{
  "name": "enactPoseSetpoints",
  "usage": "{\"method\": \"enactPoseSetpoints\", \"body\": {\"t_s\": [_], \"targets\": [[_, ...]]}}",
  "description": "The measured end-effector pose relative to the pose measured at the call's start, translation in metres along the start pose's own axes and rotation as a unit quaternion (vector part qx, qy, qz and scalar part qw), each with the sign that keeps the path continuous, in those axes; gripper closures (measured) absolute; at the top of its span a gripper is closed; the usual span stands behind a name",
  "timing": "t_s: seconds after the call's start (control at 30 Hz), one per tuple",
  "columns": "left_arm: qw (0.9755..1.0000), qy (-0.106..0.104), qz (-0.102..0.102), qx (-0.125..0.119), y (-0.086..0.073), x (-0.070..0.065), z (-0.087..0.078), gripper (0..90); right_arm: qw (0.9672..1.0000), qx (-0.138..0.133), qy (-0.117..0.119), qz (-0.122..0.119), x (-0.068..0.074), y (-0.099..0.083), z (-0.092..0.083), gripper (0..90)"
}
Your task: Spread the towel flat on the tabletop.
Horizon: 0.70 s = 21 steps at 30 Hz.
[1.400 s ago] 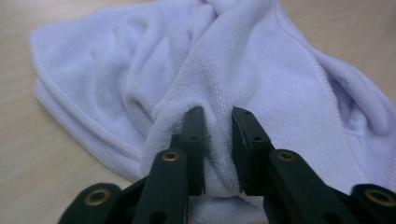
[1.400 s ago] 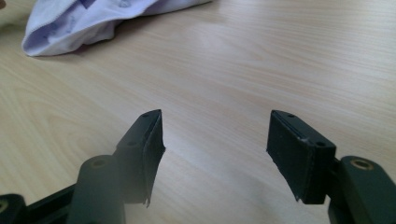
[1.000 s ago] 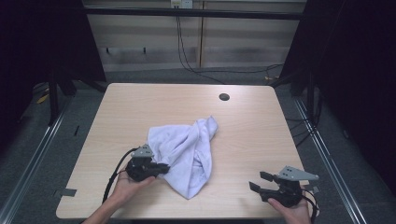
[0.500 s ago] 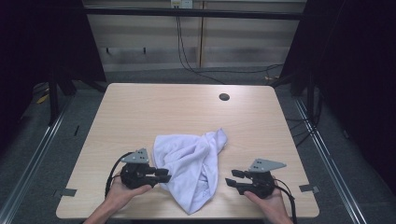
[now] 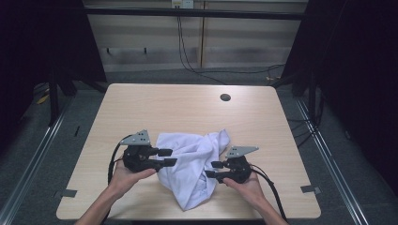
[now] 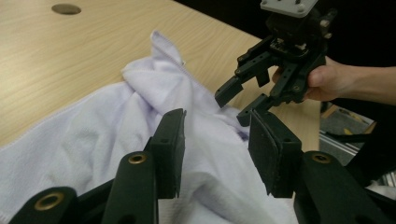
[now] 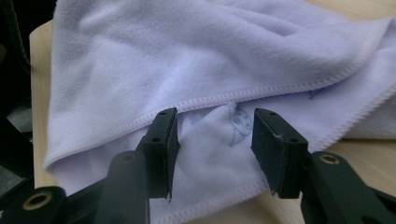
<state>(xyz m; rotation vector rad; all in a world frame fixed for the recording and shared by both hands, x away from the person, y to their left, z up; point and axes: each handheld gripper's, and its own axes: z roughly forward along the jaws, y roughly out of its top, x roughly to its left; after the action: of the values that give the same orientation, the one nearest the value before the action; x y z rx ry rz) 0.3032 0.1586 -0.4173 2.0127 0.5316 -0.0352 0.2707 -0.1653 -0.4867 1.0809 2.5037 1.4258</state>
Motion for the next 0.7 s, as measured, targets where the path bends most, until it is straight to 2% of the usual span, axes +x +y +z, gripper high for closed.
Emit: {"method": "enactPoseSetpoints", "body": {"t_s": [0.03,0.07,0.1,0.13,0.17,0.2,0.23,0.27,0.3,0.37,0.4,0.43,0.47,0.5,0.53,0.57,0.6,0.7], "targets": [[1.0000,0.000,0.000,0.000,0.000,0.000,0.000,54.1,1.0000,0.000,0.000,0.000,0.000,0.000,0.000,50.7],[0.9996,0.011,0.003,0.027,-0.001,0.006,0.015,52.5,1.0000,0.008,-0.002,-0.002,-0.001,0.000,0.008,49.0],[0.9991,0.019,0.006,0.036,-0.001,0.010,0.024,51.1,0.9999,0.012,0.001,-0.003,-0.002,0.000,0.012,49.3],[0.9988,0.020,0.004,0.044,-0.001,0.014,0.033,51.2,0.9998,0.019,0.001,-0.006,-0.003,0.001,0.017,49.4],[0.9988,0.020,0.004,0.044,-0.001,0.014,0.033,50.9,0.9998,0.019,0.001,-0.006,-0.003,0.001,0.017,49.4],[0.9973,0.032,0.002,0.065,-0.004,0.020,0.051,50.3,0.9996,0.027,-0.001,-0.005,-0.007,0.000,0.026,50.3],[0.9959,0.028,0.005,0.086,-0.008,0.023,0.063,51.2,0.9996,0.029,0.001,-0.003,-0.007,0.000,0.029,51.7],[0.9950,0.035,0.008,0.093,-0.011,0.023,0.067,55.3,0.9994,0.034,-0.001,-0.008,-0.007,-0.001,0.033,56.6],[0.9951,0.029,0.008,0.095,-0.015,0.024,0.070,65.7,0.9994,0.034,0.001,-0.009,-0.006,-0.001,0.034,61.9],[0.9954,0.030,0.007,0.090,-0.016,0.024,0.068,78.1,0.9993,0.033,-0.013,-0.011,-0.004,0.002,0.031,75.9],[0.9972,0.030,-0.003,0.068,-0.013,0.026,0.057,79.9,0.9995,0.025,-0.019,-0.008,-0.004,0.003,0.028,78.5],[0.9972,0.030,-0.003,0.068,-0.013,0.026,0.057,80.5,0.9995,0.025,-0.019,-0.008,-0.004,0.003,0.028,78.5],[0.9982,0.035,-0.011,0.047,-0.011,0.028,0.047,80.5,0.9993,0.019,-0.032,0.000,-0.005,0.004,0.024,79.5],[0.9987,0.035,-0.024,0.028,-0.011,0.032,0.038,80.7,0.9987,0.001,-0.047,0.017,-0.013,0.007,0.011,80.5],[0.9981,0.040,-0.046,-0.006,-0.012,0.038,0.022,80.8,0.9981,-0.008,-0.055,0.027,-0.017,0.008,0.003,80.7],[0.9981,0.040,-0.046,-0.006,-0.012,0.038,0.022,81.0,0.9981,-0.008,-0.055,0.027,-0.017,0.008,0.003,80.7],[0.9969,0.050,-0.054,-0.027,-0.013,0.041,0.007,81.0,0.9963,-0.031,-0.065,0.047,-0.026,0.011,-0.013,81.0],[0.9938,0.053,-0.069,-0.069,-0.013,0.045,-0.015,81.3,0.9940,-0.054,-0.074,0.059,-0.036,0.018,-0.034,81.4]]}}
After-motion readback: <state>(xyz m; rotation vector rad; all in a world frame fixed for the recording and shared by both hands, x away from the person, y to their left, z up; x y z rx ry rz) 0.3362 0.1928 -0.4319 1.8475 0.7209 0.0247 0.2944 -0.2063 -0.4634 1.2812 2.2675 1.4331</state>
